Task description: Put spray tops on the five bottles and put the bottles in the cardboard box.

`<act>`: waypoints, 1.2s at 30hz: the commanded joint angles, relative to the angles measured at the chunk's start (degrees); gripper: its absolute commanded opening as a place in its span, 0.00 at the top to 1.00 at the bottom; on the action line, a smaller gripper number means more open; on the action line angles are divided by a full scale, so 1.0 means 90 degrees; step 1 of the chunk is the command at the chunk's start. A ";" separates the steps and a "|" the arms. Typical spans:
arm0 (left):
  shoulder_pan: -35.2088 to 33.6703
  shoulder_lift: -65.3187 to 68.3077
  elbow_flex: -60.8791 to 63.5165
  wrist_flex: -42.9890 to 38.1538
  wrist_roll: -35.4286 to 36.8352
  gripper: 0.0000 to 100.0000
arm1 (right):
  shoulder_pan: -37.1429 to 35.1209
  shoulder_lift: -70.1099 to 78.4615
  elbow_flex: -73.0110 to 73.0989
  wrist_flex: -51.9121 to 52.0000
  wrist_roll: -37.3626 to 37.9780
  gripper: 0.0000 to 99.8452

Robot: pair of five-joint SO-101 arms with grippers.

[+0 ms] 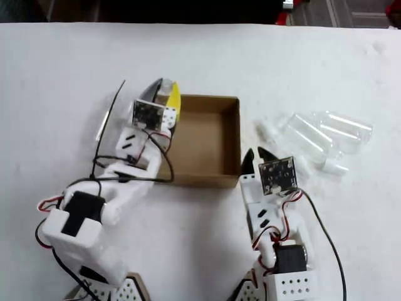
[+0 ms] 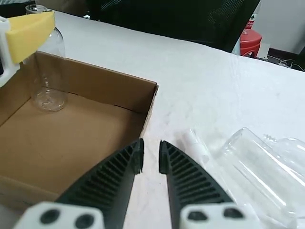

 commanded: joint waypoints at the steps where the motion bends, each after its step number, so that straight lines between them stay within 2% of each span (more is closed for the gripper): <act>1: -0.0122 -0.0063 -0.0234 -0.0137 -0.0049 0.98 | 0.0054 0.0024 0.0059 -0.0024 0.0078 0.96; 4: -0.0132 -0.0063 -0.0225 -0.0137 -0.0039 0.97 | 0.0054 0.0024 0.0059 -0.0024 0.0078 0.96; 11: -0.0142 -0.0073 -0.0078 -0.0137 -0.0039 0.83 | 0.0054 0.0015 0.0059 -0.0034 0.0078 0.96; 20: -0.0142 -0.0259 -0.0059 -0.0137 -0.0039 0.86 | 0.0054 0.0015 0.0059 -0.0034 0.0078 0.96; 27: -0.0112 -0.1382 0.0479 -0.0068 0.0049 0.86 | 0.0054 0.0015 0.0059 -0.0034 0.0078 0.96; 31: -0.0132 -0.2310 0.0684 0.0742 0.0225 0.86 | 0.0054 0.0015 0.0059 -0.0034 0.0078 0.96; 36: -0.0366 -0.3941 0.0606 0.2735 0.1035 0.86 | 0.0054 0.0015 0.0059 -0.0034 0.0078 0.96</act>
